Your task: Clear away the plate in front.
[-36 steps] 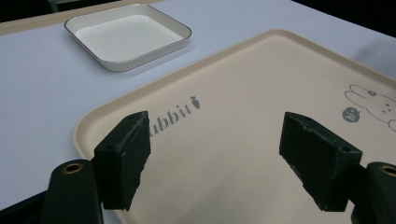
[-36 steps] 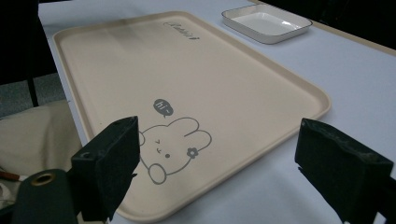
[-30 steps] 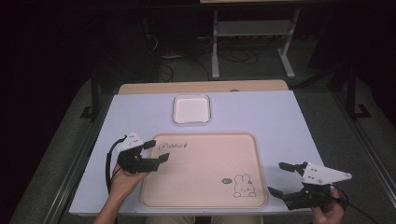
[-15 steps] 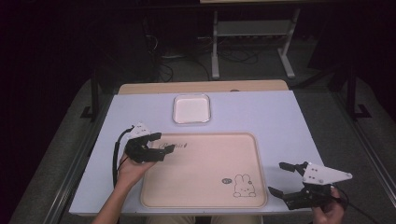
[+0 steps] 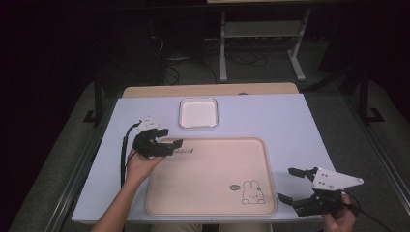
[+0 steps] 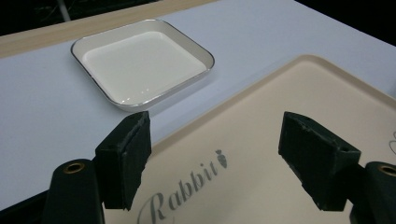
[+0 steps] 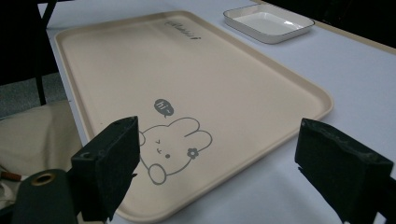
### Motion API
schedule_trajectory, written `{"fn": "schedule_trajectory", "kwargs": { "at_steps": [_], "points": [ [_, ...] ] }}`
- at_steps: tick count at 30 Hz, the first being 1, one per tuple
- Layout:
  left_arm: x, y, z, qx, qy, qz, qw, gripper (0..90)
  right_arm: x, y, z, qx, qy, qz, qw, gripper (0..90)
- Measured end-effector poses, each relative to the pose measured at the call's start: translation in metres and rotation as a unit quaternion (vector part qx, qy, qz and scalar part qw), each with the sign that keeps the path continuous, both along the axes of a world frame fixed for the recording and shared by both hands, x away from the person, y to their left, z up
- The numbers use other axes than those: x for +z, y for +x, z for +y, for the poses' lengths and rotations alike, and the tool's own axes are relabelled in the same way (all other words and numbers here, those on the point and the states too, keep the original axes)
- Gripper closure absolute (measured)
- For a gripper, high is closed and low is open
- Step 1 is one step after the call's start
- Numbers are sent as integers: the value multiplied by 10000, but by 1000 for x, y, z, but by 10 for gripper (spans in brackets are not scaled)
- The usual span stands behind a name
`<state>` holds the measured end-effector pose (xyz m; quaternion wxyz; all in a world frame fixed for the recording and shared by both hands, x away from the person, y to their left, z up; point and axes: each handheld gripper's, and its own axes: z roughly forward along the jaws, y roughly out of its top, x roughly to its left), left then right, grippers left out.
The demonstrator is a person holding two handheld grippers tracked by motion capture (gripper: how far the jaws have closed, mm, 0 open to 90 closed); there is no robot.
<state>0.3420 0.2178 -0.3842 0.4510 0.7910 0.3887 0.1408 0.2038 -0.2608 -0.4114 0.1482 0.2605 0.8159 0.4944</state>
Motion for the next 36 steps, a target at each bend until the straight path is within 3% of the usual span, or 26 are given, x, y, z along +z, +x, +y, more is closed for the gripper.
{"fn": "schedule_trajectory", "kwargs": {
  "at_steps": [22,28,34,36],
  "points": [
    [29,72,-13,346,89,218,9991,270,0,1,2,62,-13,-14,10000,131],
    [32,94,-17,439,-9,465,9980,284,1,1,0,66,15,-25,10000,131],
    [30,115,-23,562,128,649,9962,293,0,2,-2,45,60,-27,10000,131],
    [24,124,-24,703,117,772,9945,302,0,1,-2,39,62,-32,10000,131]
  ]
}}
